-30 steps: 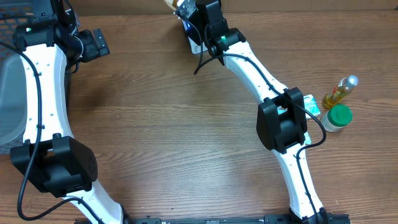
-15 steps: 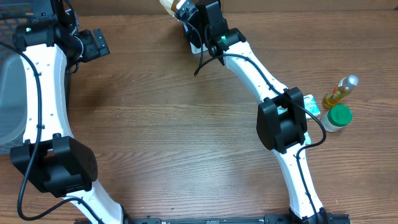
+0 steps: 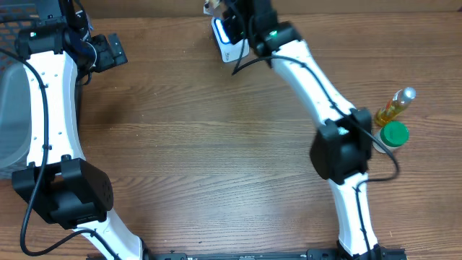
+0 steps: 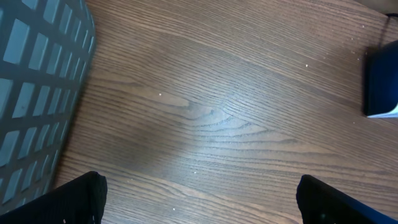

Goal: Scan the item barcode
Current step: 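Lower the snack bag back down onto the table center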

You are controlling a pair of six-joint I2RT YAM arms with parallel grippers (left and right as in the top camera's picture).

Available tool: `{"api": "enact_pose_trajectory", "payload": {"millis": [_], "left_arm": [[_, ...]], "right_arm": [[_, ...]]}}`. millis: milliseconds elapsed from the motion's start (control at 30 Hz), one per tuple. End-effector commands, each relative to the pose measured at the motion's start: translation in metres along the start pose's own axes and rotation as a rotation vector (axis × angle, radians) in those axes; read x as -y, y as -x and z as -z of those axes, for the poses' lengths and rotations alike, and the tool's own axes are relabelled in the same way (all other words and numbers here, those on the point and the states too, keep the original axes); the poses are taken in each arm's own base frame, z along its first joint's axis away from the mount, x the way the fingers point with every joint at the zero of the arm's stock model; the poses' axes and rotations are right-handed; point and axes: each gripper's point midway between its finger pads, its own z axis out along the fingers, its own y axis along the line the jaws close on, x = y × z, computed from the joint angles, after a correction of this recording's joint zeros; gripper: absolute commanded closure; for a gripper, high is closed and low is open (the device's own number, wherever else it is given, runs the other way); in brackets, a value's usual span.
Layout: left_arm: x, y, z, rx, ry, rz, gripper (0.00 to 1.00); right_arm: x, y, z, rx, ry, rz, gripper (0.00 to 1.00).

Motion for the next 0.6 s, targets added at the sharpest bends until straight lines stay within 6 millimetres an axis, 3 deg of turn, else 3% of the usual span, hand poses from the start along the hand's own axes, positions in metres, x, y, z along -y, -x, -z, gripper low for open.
{"api": "enact_pose_trajectory", "payload": {"millis": [0, 100, 167, 367, 567], "left_arm": [[0.004, 0.005, 0.005, 0.021, -0.001, 0.002, 0.00], [0.004, 0.005, 0.005, 0.021, -0.001, 0.002, 0.01], [0.004, 0.005, 0.005, 0.021, -0.001, 0.002, 0.00], [0.004, 0.005, 0.005, 0.021, -0.001, 0.002, 0.00], [0.004, 0.005, 0.005, 0.021, -0.001, 0.002, 0.00]], "right_arm": [[0.002, 0.048, 0.070, 0.073, 0.083, -0.152, 0.96], [-0.016, 0.011, 0.082, -0.088, 0.219, -0.213, 0.96], [-0.029, -0.024, 0.091, -0.237, 0.296, -0.266, 0.96], [-0.043, -0.116, 0.127, -0.639, 0.335, -0.374, 0.96], [-0.058, -0.172, 0.149, -0.861, 0.394, -0.349, 0.96]]}}
